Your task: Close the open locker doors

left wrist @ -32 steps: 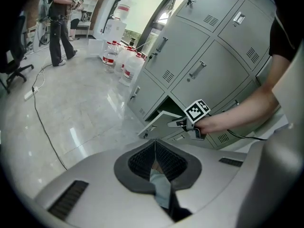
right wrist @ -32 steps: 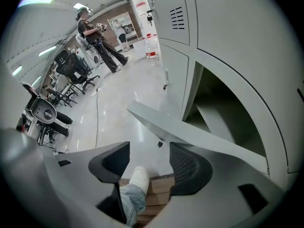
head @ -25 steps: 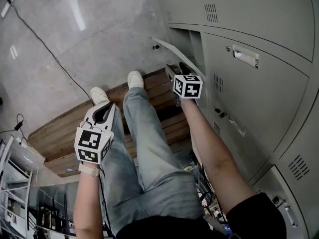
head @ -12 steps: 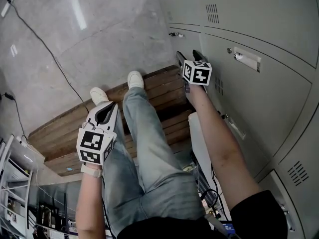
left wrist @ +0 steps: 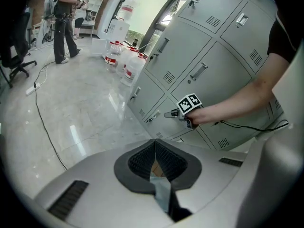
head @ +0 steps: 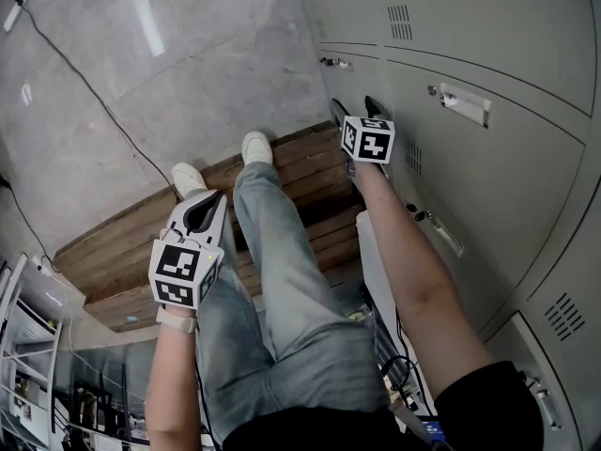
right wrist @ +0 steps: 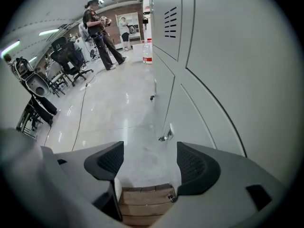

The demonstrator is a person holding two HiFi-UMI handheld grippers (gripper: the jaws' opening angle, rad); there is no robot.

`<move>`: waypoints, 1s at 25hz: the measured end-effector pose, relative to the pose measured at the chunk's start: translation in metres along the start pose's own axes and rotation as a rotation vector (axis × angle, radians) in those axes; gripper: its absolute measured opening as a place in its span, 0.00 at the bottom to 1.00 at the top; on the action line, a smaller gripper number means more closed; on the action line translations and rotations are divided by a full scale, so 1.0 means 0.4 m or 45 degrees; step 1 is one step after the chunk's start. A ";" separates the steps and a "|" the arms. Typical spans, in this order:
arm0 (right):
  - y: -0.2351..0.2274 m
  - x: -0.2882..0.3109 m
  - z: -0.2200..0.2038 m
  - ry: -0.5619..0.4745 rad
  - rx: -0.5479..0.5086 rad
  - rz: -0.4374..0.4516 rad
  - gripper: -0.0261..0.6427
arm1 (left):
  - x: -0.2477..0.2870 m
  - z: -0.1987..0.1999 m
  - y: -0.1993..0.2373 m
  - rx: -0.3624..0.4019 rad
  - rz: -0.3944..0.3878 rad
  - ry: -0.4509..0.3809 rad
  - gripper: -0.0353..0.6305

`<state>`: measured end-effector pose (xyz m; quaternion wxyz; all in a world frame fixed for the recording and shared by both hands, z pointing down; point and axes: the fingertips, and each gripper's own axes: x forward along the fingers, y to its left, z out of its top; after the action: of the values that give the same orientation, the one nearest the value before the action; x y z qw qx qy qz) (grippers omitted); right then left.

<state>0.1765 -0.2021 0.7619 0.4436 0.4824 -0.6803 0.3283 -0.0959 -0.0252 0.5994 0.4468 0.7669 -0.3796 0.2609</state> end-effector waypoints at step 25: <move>0.713 -0.779 0.349 -0.381 -0.183 0.545 0.08 | -0.605 0.192 0.044 -0.001 0.148 -0.380 0.08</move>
<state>-0.0897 -0.1195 0.4155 0.2917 0.3380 -0.8463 0.2907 -0.2449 -0.0143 0.3933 0.3698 0.7737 -0.4857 0.1694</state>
